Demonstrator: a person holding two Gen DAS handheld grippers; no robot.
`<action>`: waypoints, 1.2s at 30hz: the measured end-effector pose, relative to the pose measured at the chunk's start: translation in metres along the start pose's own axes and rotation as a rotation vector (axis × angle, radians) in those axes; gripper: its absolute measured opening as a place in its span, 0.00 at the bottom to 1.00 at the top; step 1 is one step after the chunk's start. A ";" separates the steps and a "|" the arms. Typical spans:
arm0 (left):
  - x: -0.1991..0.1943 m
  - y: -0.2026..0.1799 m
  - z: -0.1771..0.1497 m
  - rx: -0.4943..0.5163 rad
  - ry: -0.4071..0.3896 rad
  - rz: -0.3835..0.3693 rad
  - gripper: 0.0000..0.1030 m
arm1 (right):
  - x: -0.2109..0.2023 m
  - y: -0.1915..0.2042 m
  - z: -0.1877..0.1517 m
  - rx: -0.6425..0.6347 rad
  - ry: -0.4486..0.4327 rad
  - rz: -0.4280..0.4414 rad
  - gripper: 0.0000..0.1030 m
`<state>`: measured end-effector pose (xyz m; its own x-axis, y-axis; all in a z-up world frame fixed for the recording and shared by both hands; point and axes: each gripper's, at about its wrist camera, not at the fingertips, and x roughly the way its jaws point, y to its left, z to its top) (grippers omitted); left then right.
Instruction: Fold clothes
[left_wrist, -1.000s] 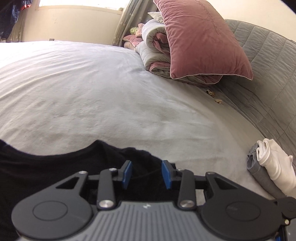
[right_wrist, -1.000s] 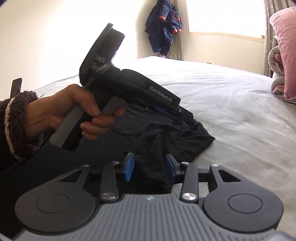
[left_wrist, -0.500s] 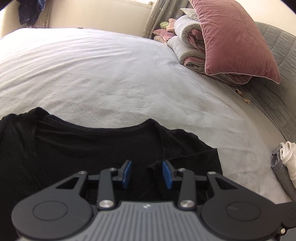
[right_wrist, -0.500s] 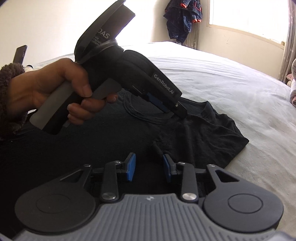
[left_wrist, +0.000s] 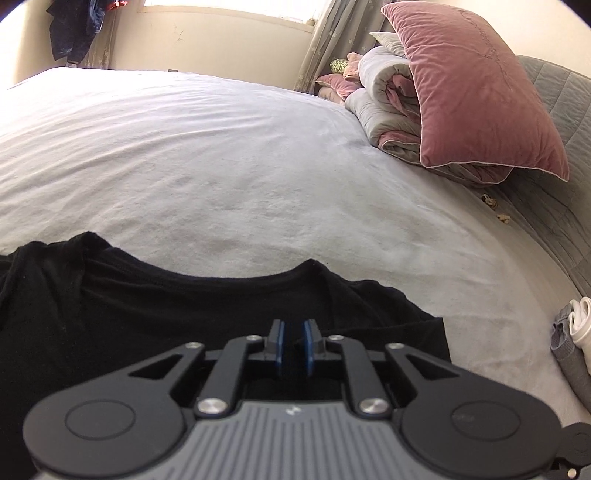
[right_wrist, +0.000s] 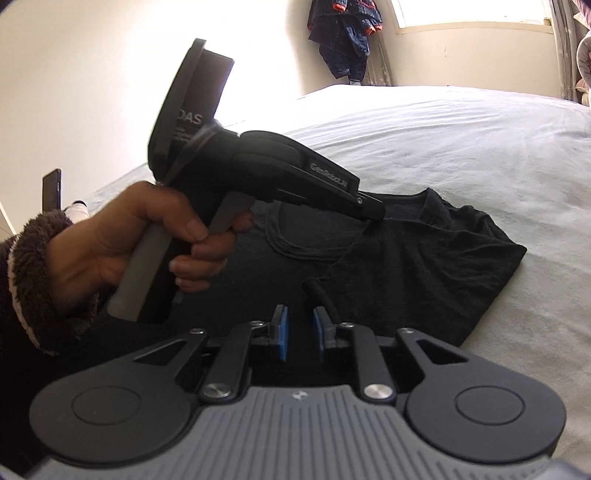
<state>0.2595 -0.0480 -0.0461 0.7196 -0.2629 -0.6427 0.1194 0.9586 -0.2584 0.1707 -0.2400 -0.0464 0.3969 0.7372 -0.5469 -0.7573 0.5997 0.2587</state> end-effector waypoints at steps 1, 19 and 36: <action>-0.007 0.004 -0.001 -0.003 -0.003 0.015 0.27 | 0.000 0.000 0.000 -0.001 -0.001 -0.008 0.27; -0.142 0.159 -0.046 -0.299 -0.078 0.493 0.63 | -0.008 0.018 0.028 0.033 -0.066 -0.173 0.58; -0.134 0.221 -0.073 -0.601 -0.387 0.488 0.25 | 0.139 0.090 0.156 0.064 0.108 0.024 0.59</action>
<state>0.1400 0.1915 -0.0700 0.7916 0.3231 -0.5186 -0.5668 0.7053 -0.4257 0.2388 -0.0348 0.0250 0.3182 0.7161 -0.6213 -0.7301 0.6031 0.3213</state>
